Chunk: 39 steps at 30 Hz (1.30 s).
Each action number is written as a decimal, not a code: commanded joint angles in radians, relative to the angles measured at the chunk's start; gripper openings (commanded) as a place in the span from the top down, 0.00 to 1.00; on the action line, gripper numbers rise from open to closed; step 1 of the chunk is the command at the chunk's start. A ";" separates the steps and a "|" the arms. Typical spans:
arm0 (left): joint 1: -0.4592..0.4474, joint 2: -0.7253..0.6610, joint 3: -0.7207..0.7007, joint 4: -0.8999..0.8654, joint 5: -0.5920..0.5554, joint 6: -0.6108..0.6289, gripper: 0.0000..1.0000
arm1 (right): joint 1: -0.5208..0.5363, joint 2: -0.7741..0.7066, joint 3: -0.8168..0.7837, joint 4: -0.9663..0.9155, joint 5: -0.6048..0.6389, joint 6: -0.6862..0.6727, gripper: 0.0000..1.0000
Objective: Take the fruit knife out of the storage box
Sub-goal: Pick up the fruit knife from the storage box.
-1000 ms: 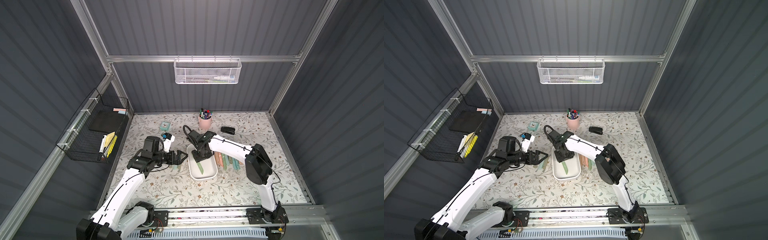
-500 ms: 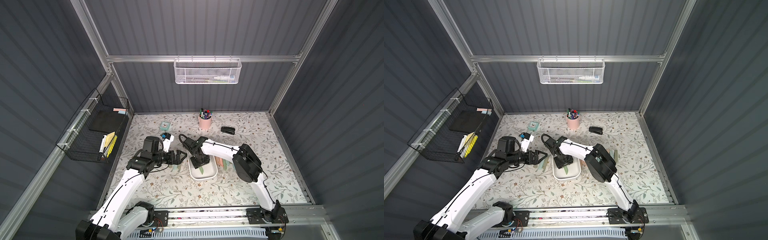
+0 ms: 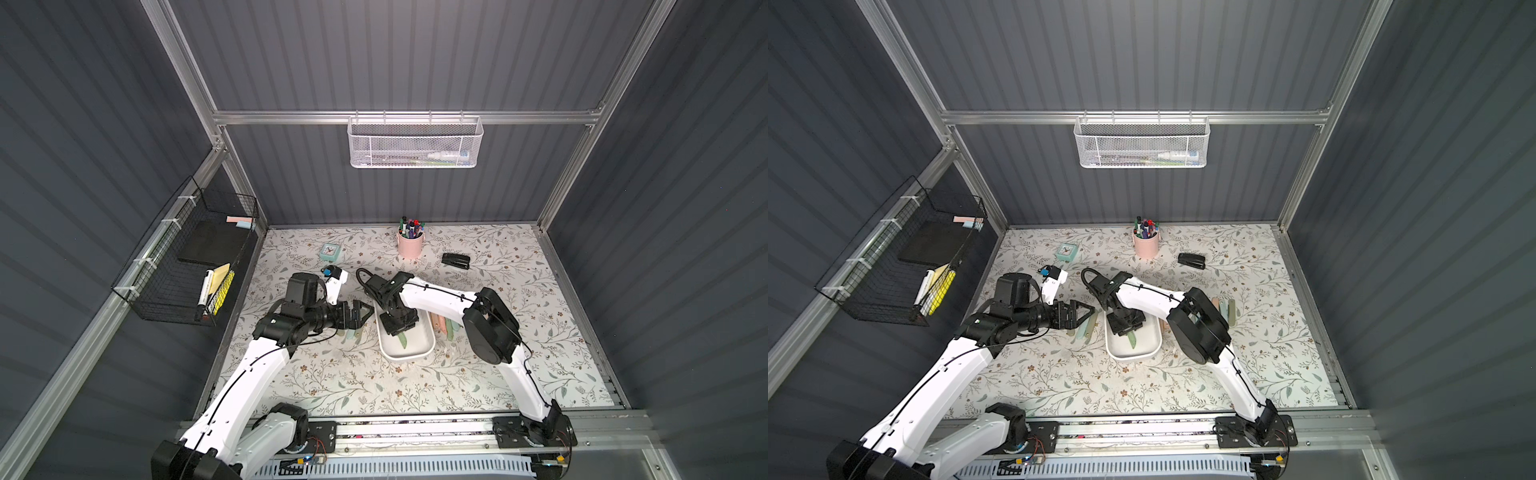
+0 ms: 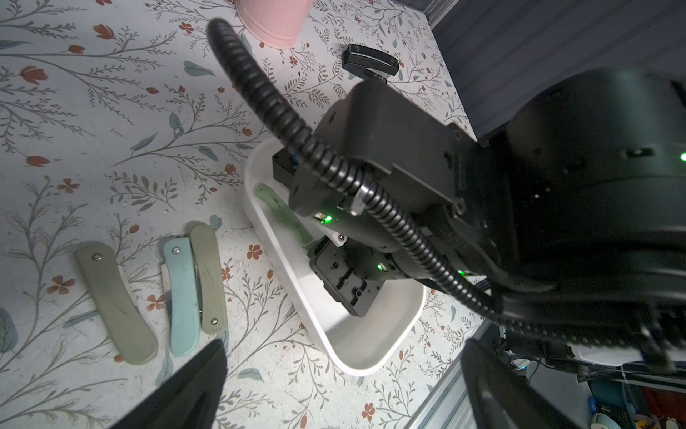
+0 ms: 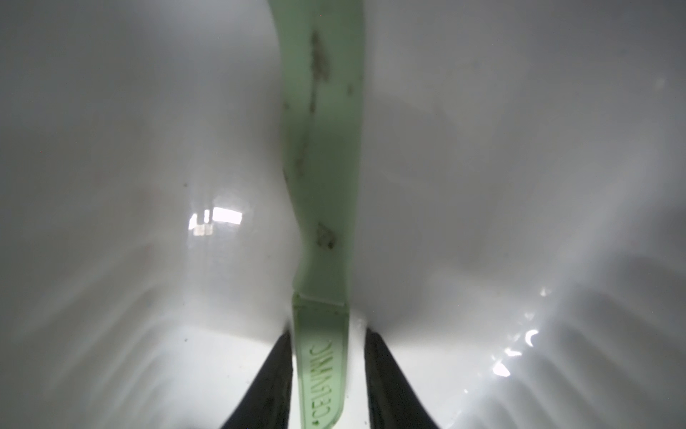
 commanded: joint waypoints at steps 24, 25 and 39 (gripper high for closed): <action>0.000 -0.010 -0.007 -0.003 0.011 0.005 0.01 | -0.029 -0.180 -0.052 0.021 0.041 0.041 0.83; -0.001 -0.009 -0.007 0.000 0.014 0.005 0.01 | -0.034 -0.198 -0.061 0.024 0.042 0.042 0.83; -0.003 0.037 -0.020 0.065 0.165 -0.018 0.00 | -0.271 -0.491 -0.350 0.066 0.016 0.012 0.83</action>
